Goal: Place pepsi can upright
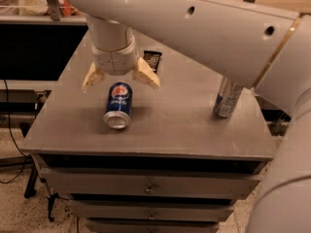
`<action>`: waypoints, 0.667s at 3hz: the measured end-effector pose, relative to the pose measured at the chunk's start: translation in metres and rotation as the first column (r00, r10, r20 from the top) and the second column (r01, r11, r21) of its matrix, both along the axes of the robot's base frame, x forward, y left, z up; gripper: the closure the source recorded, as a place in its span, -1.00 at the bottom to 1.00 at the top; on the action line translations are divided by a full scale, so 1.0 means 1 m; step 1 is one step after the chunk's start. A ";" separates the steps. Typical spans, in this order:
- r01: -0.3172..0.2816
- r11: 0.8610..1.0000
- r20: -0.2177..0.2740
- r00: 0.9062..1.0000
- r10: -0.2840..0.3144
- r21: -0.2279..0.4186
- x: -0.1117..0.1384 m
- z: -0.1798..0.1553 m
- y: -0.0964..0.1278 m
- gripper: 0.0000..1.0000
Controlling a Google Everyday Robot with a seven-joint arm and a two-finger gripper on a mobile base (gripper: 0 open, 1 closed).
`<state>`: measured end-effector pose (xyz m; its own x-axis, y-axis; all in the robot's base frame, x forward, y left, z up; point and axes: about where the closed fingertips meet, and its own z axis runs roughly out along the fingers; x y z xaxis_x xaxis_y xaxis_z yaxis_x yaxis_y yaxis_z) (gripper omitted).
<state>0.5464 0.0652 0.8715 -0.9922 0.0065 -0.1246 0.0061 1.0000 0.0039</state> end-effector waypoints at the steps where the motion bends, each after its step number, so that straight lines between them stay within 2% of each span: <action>1: -0.007 1.000 -0.015 1.000 0.007 0.003 0.004 -0.011 0.003 -1.00; 2: -0.013 1.000 -0.034 0.999 0.014 0.007 0.004 -0.019 0.005 -1.00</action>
Offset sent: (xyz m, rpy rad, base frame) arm 0.0020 0.0056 -0.0302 0.0001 0.0724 0.0160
